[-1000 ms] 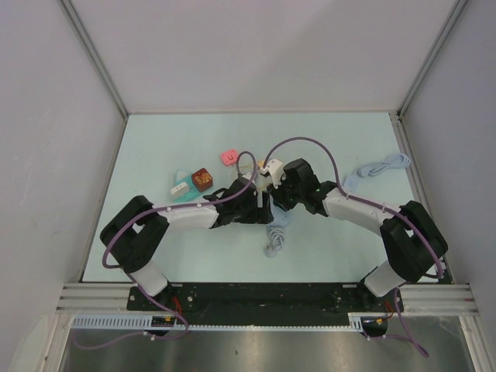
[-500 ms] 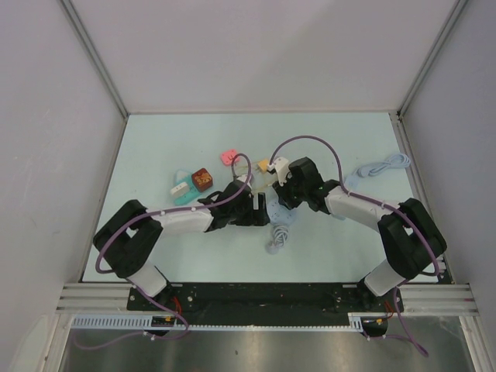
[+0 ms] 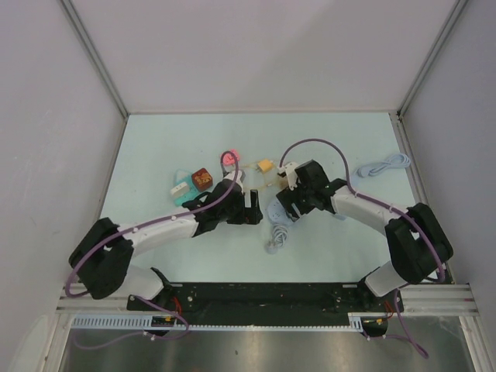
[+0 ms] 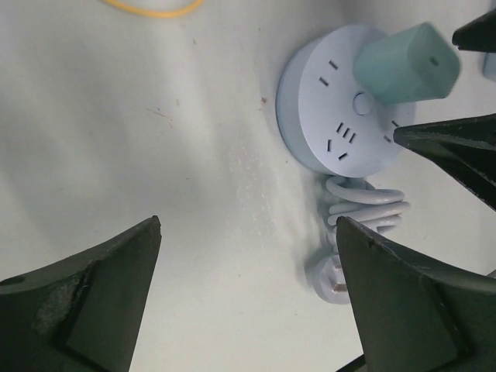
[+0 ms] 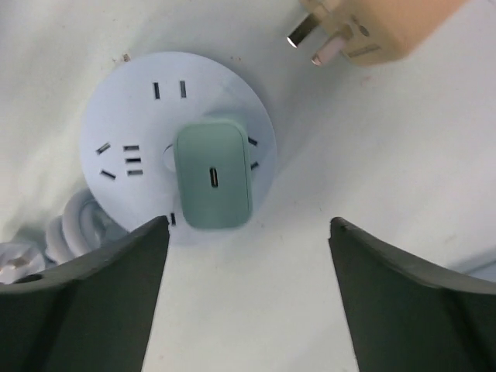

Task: Insert the plug

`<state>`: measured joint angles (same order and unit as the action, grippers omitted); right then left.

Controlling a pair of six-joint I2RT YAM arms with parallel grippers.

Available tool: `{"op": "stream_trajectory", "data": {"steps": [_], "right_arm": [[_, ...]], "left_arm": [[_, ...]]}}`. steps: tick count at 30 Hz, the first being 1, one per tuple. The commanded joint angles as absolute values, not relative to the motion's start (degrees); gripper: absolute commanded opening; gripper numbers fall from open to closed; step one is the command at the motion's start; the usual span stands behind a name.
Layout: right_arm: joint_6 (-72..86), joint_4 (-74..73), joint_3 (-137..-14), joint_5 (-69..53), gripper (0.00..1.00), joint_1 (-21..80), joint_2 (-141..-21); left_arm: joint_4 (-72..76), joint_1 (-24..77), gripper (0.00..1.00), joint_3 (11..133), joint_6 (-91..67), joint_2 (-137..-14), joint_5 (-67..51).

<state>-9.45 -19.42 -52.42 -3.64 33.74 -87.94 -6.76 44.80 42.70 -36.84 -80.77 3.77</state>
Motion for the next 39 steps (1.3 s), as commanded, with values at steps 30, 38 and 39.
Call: {"op": "stream_trajectory", "data": {"steps": [30, 38, 39], "right_arm": [[12.2, -30.6, -52.8, 0.9, 1.0, 25.0, -59.9], [14.1, -31.4, -49.6, -1.0, 1.0, 25.3, -58.2], [14.1, -31.6, -49.6, -0.9, 1.0, 25.3, -58.1]], "left_arm": [[-22.4, 28.0, 0.99, 84.4, -18.6, -104.8, 13.0], [-22.2, 25.0, 1.0, 91.6, -26.3, -115.4, 14.9], [-22.0, 25.0, 1.0, 92.1, -27.5, -117.2, 15.2]]}}
